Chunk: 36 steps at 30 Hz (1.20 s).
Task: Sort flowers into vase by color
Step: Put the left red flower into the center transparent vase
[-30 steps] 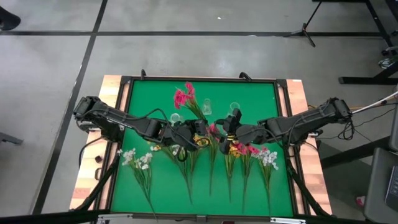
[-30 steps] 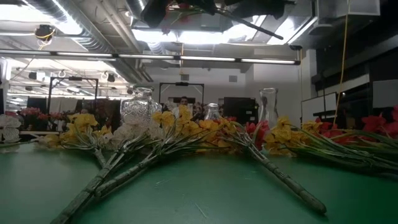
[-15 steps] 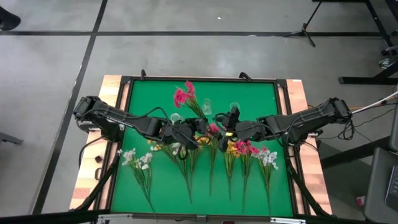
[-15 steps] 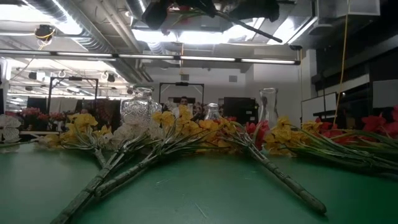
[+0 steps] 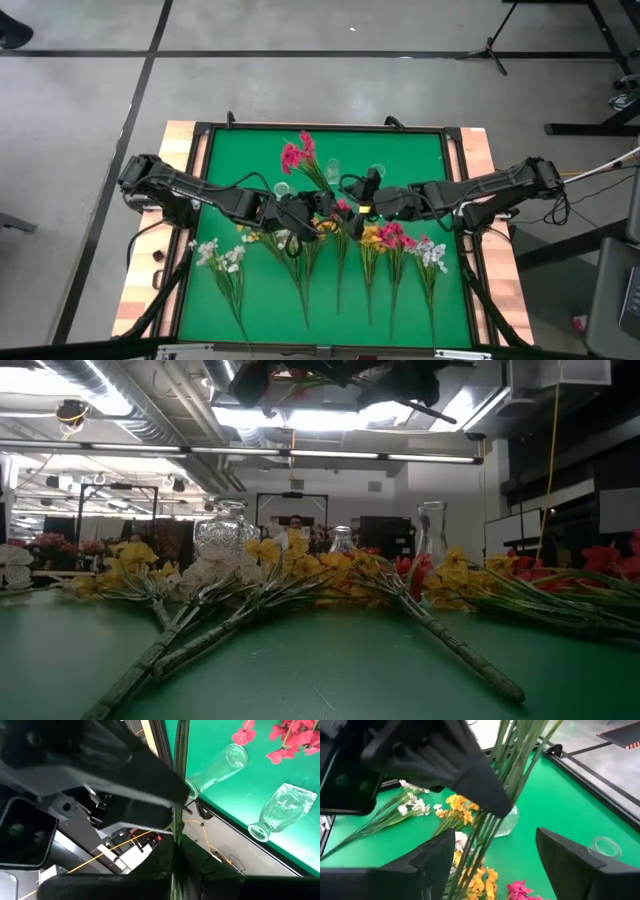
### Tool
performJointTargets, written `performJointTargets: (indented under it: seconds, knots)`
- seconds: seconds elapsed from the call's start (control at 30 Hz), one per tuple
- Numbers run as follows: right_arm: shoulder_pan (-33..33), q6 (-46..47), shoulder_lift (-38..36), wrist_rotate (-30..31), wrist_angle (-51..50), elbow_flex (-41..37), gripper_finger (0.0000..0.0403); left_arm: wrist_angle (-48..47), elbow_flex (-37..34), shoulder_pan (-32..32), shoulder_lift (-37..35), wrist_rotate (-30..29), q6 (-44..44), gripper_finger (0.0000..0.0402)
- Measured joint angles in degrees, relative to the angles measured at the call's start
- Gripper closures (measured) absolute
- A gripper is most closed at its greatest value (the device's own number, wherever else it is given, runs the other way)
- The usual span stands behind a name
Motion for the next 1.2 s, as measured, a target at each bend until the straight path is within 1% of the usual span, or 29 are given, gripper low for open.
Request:
performJointTargets:
  seconds: [0.37, 0.57, 0.63, 0.77, 1.07, 1.2]
  knots:
    - [-0.6, 1.6, 0.2, 0.1, -0.1, 0.0, 0.0127, 0.0, 0.0, -0.3, 0.0, 0.0, 0.0, 0.0389]
    - [-1.5, 2.9, 0.2, -1.5, -0.5, 0.0, 0.0128, 0.0, 0.0, -0.8, 0.0, -0.1, 1.4, 0.0389]
    - [-1.5, 3.1, 0.2, -1.8, -0.4, 0.0, 0.0133, 0.0, 0.0, -0.8, 0.0, -0.1, 1.5, 0.0389]
    - [-1.5, 3.1, 0.2, -3.3, -0.4, 0.0, 0.017, 0.0, 0.0, -0.8, 0.0, 0.0, 1.5, 0.0389]
    - [-1.5, 3.1, 0.2, -5.9, -0.3, 0.0, 0.03, 0.0, 0.0, -0.8, 0.0, 0.0, 1.5, 0.0389]
    - [-1.5, 3.1, 0.2, -6.3, -0.4, 0.0, 0.0346, 0.0, 0.0, -0.8, 0.0, 0.0, 1.5, 0.0389]
